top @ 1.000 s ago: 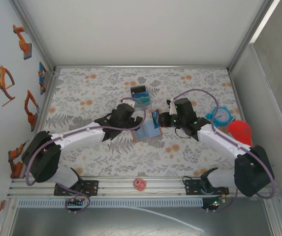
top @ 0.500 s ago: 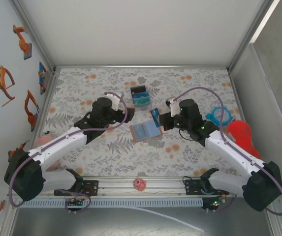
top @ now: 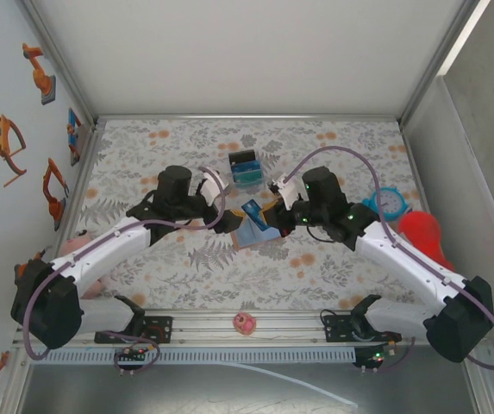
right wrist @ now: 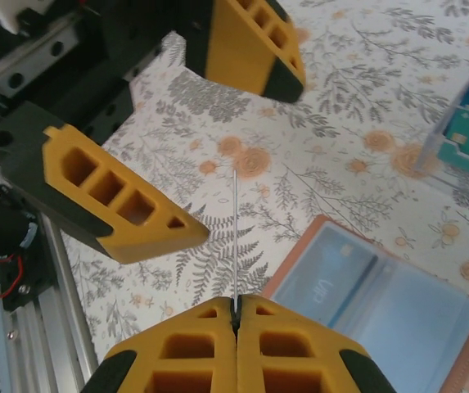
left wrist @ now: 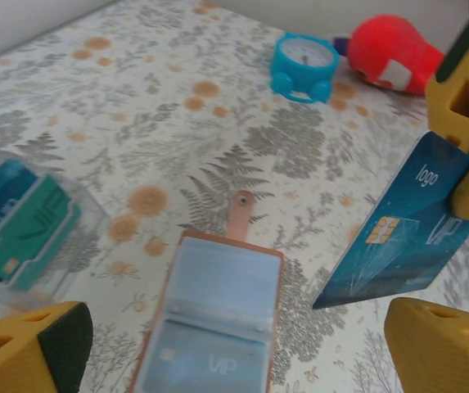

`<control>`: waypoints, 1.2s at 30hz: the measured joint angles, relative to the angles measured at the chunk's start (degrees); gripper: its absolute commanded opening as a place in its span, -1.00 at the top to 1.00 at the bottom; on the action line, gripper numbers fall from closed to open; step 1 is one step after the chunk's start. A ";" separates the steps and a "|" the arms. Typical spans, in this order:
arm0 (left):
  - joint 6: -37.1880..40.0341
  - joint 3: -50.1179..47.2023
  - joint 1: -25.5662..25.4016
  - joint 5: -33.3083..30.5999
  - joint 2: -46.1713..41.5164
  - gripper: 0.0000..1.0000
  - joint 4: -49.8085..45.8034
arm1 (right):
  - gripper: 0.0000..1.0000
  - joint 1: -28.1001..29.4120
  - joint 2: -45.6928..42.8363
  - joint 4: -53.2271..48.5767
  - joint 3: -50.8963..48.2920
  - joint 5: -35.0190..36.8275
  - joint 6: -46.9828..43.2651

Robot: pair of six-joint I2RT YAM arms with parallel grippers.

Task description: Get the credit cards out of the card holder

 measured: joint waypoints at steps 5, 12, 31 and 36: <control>4.94 3.58 0.00 6.78 2.95 -0.36 -4.87 | 1.00 0.66 1.81 -4.35 2.62 -2.64 -4.24; 10.01 7.52 -0.33 14.32 5.97 0.56 -10.99 | 1.00 0.87 5.49 -7.82 5.66 -3.43 -8.33; 3.17 -0.07 -0.46 13.94 -0.90 1.00 -2.89 | -0.26 0.61 -1.95 4.17 -3.48 0.96 -2.62; -5.05 -6.08 -0.44 9.90 -7.15 1.00 6.69 | -0.28 -0.68 -6.99 13.75 -10.16 0.98 2.82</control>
